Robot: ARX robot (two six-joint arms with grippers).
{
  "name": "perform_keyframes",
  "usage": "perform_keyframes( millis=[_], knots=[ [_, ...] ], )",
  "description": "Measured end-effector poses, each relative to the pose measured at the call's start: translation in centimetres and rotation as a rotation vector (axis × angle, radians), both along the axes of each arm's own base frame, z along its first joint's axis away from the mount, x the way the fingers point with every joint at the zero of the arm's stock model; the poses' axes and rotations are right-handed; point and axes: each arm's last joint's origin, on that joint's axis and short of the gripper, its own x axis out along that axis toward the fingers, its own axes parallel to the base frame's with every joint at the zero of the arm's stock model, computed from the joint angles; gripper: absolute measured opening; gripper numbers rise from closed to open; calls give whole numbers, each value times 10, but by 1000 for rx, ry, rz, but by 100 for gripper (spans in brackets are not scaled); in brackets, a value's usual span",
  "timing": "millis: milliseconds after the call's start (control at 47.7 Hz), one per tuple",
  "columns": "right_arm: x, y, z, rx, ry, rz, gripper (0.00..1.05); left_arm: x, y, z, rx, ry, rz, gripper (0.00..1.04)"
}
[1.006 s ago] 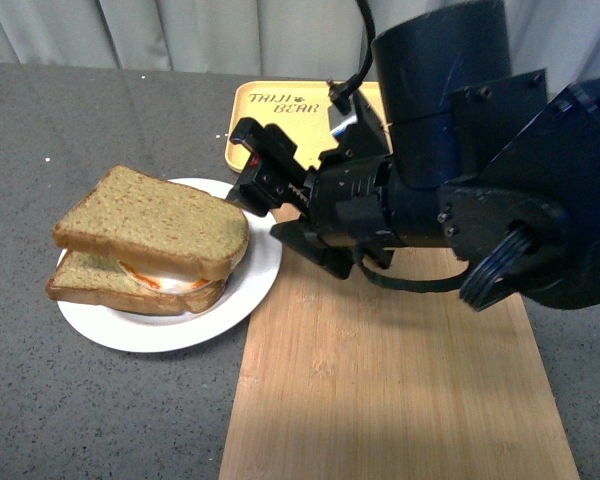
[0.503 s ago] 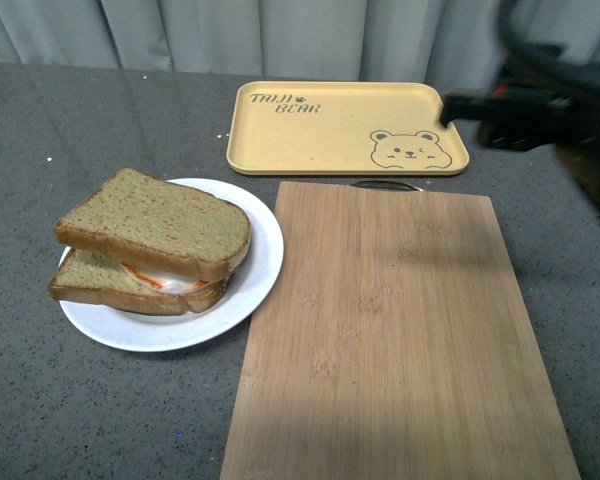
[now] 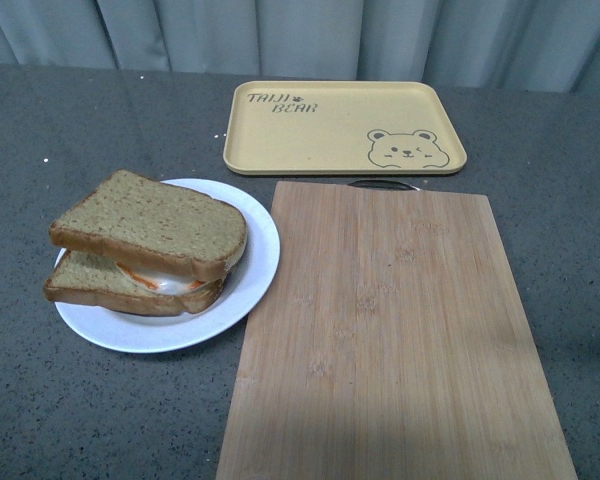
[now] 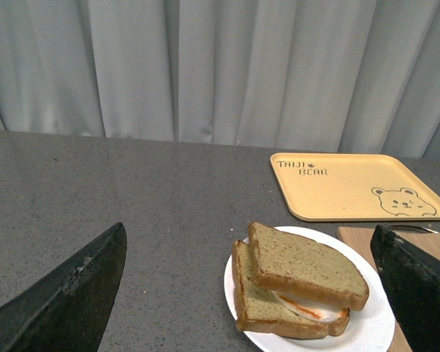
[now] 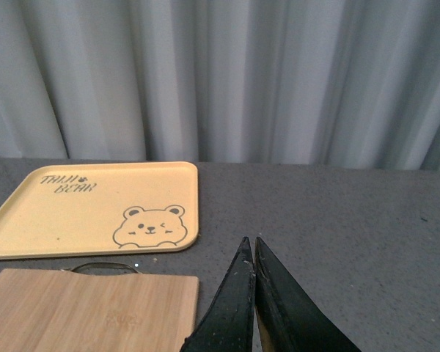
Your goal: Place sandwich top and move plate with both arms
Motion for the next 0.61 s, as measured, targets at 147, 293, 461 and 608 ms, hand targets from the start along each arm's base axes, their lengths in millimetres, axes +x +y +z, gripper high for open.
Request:
perform_keyframes(
  millis=[147,293,461,608],
  knots=[
    [-16,-9,5,2,-4,-1,1,0,0,0,0,0,0,98],
    [-32,-17,13,1,12,0,1,0,0,0,0,0,0,98],
    [-48,-30,19,5,-10,8,1,0,0,0,0,0,0,98],
    [-57,-32,20,5,-13,-3,1,0,0,0,0,0,0,98]
  ],
)
